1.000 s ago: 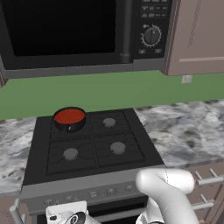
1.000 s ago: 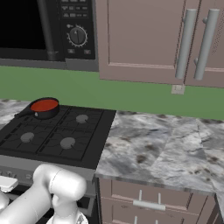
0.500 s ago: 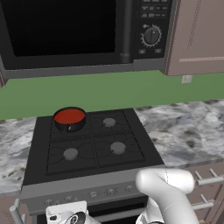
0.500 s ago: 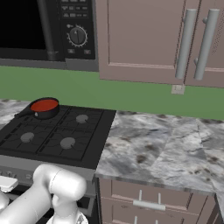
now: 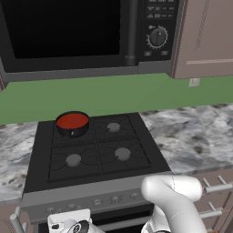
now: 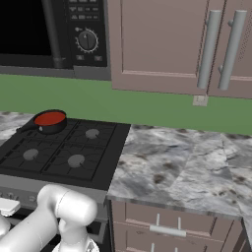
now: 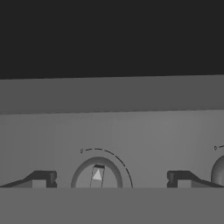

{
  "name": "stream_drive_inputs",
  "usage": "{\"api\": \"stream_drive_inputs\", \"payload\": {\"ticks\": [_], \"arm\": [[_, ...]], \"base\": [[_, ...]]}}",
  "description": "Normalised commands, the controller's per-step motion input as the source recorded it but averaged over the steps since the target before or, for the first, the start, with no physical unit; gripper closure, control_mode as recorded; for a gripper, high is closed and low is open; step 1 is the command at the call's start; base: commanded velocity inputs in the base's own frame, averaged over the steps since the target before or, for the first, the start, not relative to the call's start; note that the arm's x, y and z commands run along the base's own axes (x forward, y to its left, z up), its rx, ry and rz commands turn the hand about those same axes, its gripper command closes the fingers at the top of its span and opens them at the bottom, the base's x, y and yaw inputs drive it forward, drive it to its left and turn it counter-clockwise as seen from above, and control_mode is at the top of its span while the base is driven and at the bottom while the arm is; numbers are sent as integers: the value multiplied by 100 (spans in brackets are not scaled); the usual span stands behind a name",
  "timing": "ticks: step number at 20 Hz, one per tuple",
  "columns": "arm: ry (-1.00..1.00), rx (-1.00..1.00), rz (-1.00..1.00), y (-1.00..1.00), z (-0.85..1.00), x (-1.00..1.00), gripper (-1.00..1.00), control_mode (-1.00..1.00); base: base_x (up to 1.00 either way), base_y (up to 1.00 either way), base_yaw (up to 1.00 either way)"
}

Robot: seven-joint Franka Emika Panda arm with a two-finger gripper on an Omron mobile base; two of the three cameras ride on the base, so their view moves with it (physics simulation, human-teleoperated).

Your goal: Wait until the marinara sauce is simmered to a deep red color and then turn off the stove.

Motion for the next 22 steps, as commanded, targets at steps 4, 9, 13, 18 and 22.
{"api": "stream_drive_inputs", "payload": {"ticks": [4, 9, 13, 18, 22], "arm": [[0, 0, 0, 0, 0, 0, -100, -100], [0, 0, 0, 0, 0, 0, -100, -100], [0, 0, 0, 0, 0, 0, -100, -100], [0, 0, 0, 0, 0, 0, -100, -100], [0, 0, 0, 0, 0, 0, -100, -100]], "base": [[0, 0, 0], [0, 0, 0], [0, 0, 0], [0, 0, 0], [0, 0, 0]]}}
